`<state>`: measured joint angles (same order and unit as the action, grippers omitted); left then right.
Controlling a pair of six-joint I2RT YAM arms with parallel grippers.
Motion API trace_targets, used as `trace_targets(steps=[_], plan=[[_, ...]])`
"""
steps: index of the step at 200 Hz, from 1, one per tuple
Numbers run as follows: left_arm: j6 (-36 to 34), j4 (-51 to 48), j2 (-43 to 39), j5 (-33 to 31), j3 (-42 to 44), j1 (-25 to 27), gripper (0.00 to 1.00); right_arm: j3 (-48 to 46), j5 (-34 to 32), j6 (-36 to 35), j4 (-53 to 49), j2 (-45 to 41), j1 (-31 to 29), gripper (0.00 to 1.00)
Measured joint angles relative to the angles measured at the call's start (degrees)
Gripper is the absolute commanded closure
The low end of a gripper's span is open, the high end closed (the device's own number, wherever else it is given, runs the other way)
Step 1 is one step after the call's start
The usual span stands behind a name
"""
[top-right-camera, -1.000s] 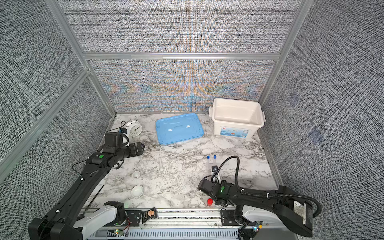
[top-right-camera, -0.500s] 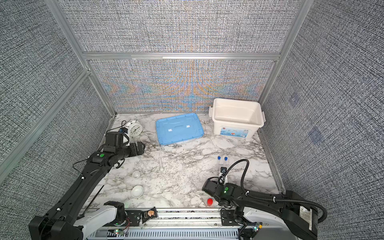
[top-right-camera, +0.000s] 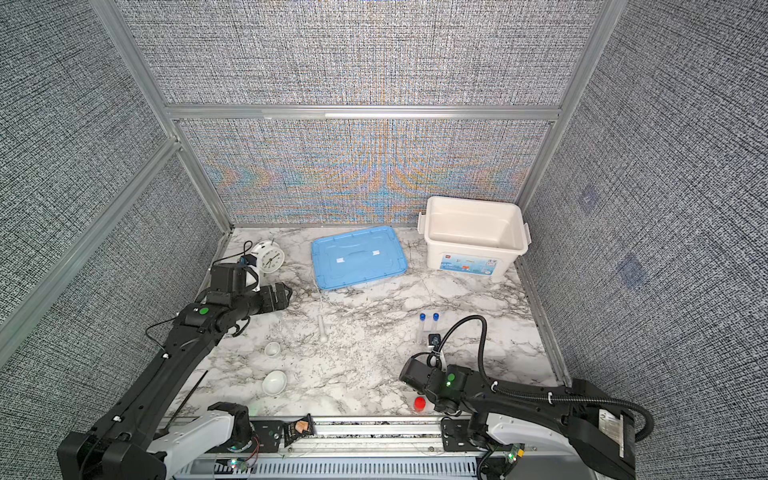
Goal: Organize the chemistry lab equipment
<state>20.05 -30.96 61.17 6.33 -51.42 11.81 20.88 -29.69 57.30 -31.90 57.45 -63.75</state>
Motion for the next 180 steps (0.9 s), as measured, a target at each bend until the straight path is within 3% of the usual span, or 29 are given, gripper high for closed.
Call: trace_targets(steps=[56, 102, 180], plan=[[0.11, 0.68, 0.66, 1.25, 0.02, 0.0, 0.01, -2.12, 1.68, 3.19, -4.0, -5.2, -4.42, 0.28], [0.13, 0.83, 0.66, 1.36, 0.13, 0.0, 0.01, -1.97, 1.73, 4.66, -4.57, -3.93, -5.42, 0.28], [0.59, 0.79, 0.85, 1.44, 0.07, 0.0, 0.01, -1.07, 2.8, 5.51, -5.86, -4.33, -6.73, 0.17]])
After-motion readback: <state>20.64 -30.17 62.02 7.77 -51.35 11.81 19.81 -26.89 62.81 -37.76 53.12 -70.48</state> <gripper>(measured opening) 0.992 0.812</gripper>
